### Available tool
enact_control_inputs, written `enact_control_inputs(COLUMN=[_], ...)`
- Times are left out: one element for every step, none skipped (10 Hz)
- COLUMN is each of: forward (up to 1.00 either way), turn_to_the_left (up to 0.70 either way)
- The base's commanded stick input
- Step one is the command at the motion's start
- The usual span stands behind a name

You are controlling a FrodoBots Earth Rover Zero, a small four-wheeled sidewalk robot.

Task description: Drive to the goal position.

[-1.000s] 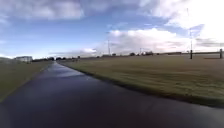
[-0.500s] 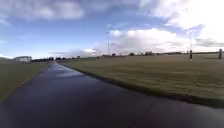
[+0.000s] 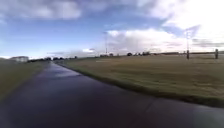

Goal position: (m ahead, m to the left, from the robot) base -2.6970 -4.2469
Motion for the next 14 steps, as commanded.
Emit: enact_control_inputs(forward=[0.00,0.00,0.00,0.00,0.00,0.00,0.00,0.00,0.00,0.00,0.00,0.00,0.00,0.00], turn_to_the_left=[-1.00,-1.00,-1.00,-1.00,-1.00,-1.00,-1.00,-1.00,-1.00,-1.00,-1.00,-1.00,-1.00,-1.00])
